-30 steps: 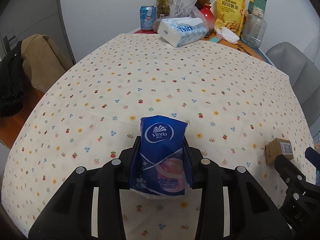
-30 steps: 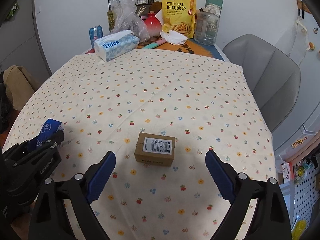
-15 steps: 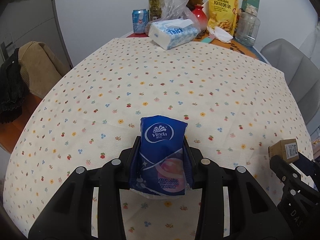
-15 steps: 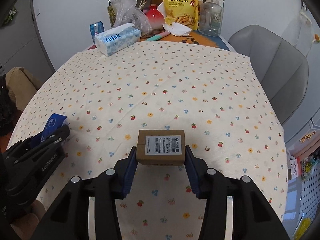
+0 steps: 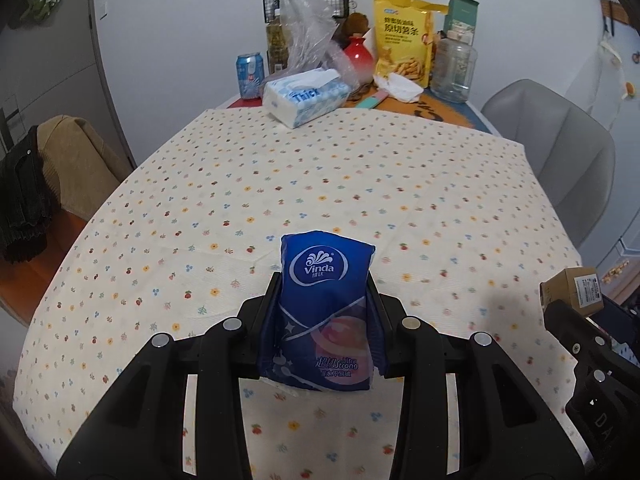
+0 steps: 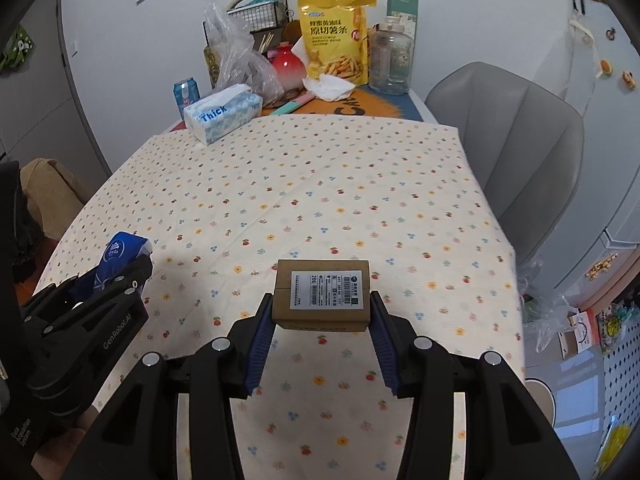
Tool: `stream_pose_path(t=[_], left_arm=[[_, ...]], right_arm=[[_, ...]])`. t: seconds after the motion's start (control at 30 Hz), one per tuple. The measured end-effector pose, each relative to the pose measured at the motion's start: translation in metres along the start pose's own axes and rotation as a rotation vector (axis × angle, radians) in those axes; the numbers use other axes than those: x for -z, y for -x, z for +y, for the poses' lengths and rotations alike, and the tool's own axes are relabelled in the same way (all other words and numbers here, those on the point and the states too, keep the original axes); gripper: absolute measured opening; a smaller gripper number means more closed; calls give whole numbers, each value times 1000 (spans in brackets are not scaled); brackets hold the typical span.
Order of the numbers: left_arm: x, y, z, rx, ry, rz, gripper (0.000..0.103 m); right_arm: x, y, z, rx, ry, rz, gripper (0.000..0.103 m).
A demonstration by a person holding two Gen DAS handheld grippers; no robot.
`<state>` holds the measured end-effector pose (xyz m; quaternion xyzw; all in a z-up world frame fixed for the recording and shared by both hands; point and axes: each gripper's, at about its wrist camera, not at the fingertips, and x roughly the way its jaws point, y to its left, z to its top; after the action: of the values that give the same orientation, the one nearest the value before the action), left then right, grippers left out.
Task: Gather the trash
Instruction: 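Carry the tissue pack and cardboard box with both tools to the trash bin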
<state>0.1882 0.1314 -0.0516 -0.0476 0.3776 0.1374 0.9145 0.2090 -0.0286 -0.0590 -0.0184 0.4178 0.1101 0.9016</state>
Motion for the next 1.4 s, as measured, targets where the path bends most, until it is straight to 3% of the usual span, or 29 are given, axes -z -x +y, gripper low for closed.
stream_pose_path(t=[0.5, 0.87, 1.4], left_arm=[[24, 66, -69, 78, -100, -77, 38], [33, 95, -154, 183, -213, -112, 38], [64, 105, -301, 314, -414, -84, 38]], right_arm=[[29, 77, -60, 43, -84, -99, 46], [50, 125, -137, 131, -190, -154, 46], [92, 156, -268, 244, -385, -154, 46]])
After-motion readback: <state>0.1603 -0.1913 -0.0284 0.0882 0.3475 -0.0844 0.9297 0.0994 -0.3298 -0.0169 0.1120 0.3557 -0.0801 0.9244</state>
